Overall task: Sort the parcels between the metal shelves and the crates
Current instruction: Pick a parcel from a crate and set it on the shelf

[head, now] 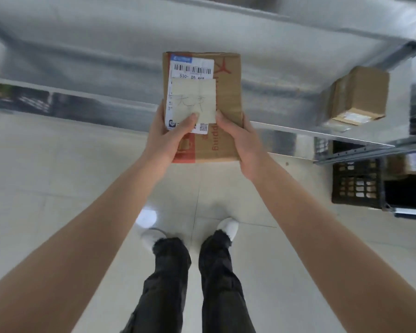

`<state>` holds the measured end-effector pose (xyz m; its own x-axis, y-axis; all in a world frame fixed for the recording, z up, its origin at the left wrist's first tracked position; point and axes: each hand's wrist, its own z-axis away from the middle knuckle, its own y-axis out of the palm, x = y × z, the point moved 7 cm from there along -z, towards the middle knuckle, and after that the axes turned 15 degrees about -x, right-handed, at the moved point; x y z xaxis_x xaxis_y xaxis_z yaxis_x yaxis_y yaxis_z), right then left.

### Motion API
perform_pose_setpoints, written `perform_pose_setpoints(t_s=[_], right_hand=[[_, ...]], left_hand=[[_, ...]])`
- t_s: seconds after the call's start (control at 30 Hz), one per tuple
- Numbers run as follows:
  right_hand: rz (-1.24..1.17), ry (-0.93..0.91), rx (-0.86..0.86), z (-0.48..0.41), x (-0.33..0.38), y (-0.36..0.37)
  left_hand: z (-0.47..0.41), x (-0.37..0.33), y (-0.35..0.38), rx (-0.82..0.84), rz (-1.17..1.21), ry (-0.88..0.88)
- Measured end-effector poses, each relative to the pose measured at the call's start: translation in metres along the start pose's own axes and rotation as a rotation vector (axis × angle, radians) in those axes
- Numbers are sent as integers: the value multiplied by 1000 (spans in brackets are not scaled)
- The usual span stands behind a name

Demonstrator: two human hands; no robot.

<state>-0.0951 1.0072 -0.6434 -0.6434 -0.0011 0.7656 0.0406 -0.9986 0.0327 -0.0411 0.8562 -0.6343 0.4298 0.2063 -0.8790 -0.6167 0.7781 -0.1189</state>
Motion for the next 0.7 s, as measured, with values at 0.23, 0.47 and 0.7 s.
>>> perform_pose_setpoints(t_s=[0.23,0.47,0.7], right_hand=[[68,19,74,105,8,73],[186,-85,279,203,36,204],[294,-156,467,276,36,349]], left_hand=[[63,-40,-117,-123,31,-18],[107,-107,-267,-282,167,70],[115,-144,-414,-409,276,155]])
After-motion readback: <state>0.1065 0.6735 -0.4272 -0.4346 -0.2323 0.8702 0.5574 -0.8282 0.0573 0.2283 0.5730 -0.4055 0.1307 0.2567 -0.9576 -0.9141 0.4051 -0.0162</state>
